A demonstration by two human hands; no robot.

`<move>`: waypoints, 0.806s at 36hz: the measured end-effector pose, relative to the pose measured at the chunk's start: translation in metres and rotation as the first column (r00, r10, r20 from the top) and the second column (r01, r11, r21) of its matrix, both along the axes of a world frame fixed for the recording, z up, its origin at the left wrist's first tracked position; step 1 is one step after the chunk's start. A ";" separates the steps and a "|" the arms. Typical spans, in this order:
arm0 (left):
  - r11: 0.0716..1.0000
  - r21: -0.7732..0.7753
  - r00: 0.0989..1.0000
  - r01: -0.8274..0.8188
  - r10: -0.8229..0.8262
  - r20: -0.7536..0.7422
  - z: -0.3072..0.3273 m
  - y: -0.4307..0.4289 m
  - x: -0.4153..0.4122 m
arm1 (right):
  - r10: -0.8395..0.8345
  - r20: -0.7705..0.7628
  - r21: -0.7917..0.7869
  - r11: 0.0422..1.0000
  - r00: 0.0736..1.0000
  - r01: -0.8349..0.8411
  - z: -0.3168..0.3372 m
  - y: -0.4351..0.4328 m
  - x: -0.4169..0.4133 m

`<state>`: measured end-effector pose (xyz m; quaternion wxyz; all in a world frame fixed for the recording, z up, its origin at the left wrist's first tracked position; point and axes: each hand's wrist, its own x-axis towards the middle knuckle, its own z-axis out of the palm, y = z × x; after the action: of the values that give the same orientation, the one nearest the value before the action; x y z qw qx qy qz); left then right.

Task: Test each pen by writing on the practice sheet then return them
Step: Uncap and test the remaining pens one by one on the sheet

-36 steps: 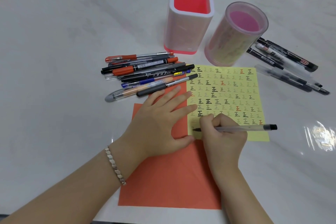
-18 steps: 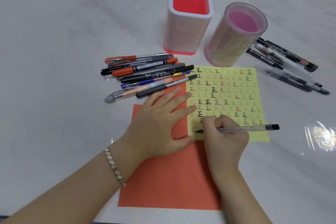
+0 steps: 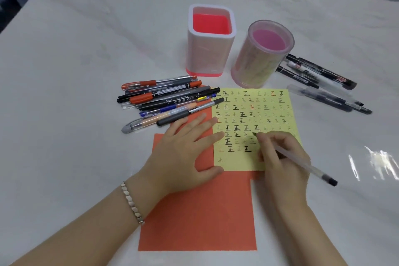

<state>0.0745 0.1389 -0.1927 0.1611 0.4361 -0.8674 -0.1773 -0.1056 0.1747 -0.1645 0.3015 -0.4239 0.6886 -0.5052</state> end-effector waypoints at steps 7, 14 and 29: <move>0.991 0.070 0.953 -0.117 0.132 -0.272 0.027 0.011 -0.013 | 0.235 -0.448 0.015 0.967 0.863 -0.256 0.014 -0.003 -0.027; 0.821 0.565 0.875 -0.081 0.330 -0.355 0.066 0.010 -0.056 | 0.181 -0.637 -0.135 0.931 0.749 -0.340 0.034 -0.012 -0.028; 0.934 0.119 0.937 -0.336 0.344 -0.055 0.067 -0.005 -0.053 | 0.096 -0.551 -0.185 0.955 0.829 -0.233 0.033 -0.023 -0.065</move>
<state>0.0215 0.1338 -0.1259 0.1981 0.5805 -0.7615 -0.2094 -0.1710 0.1514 -0.1317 0.0853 -0.6399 0.6382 -0.4194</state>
